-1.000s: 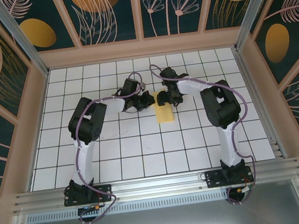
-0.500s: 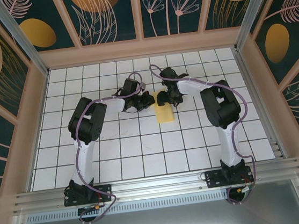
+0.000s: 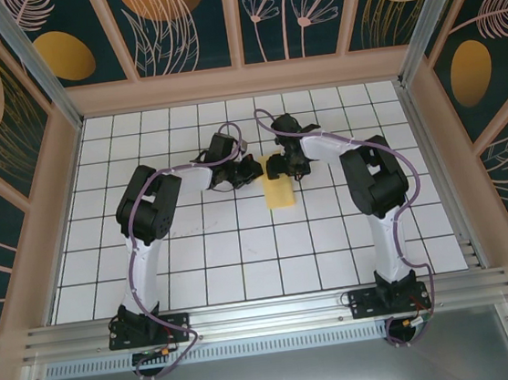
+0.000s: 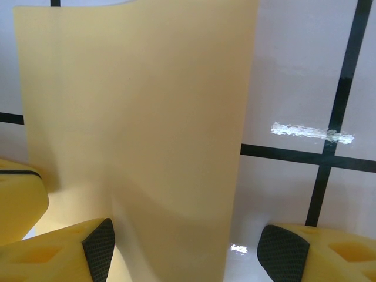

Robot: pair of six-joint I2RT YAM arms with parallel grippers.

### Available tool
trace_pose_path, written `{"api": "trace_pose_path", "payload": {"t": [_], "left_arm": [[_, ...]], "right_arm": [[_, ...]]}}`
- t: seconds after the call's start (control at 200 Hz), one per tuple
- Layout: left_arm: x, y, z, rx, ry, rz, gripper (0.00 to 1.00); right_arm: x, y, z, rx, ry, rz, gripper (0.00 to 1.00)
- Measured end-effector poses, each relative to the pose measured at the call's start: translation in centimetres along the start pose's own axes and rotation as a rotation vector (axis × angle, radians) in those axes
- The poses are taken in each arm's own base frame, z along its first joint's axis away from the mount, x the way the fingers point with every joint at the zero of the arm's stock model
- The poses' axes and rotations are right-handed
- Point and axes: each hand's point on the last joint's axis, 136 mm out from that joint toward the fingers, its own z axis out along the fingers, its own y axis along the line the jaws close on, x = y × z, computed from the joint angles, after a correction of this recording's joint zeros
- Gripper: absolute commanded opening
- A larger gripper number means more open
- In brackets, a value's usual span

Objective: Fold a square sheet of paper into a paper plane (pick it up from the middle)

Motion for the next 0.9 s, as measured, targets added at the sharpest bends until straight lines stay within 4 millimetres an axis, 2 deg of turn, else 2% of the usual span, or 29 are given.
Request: {"api": "trace_pose_path", "payload": {"t": [0.4,0.901], "left_arm": [[0.03,0.07,0.0,-0.004,0.001,-0.002,0.03],[-0.12,0.75,0.03,-0.111,0.01,0.018,0.0]], "right_arm": [[-0.01,0.0,0.01,0.0,0.0,0.0,0.74],[-0.17,0.23,-0.42,-0.01,-0.006,0.003,0.74]]}}
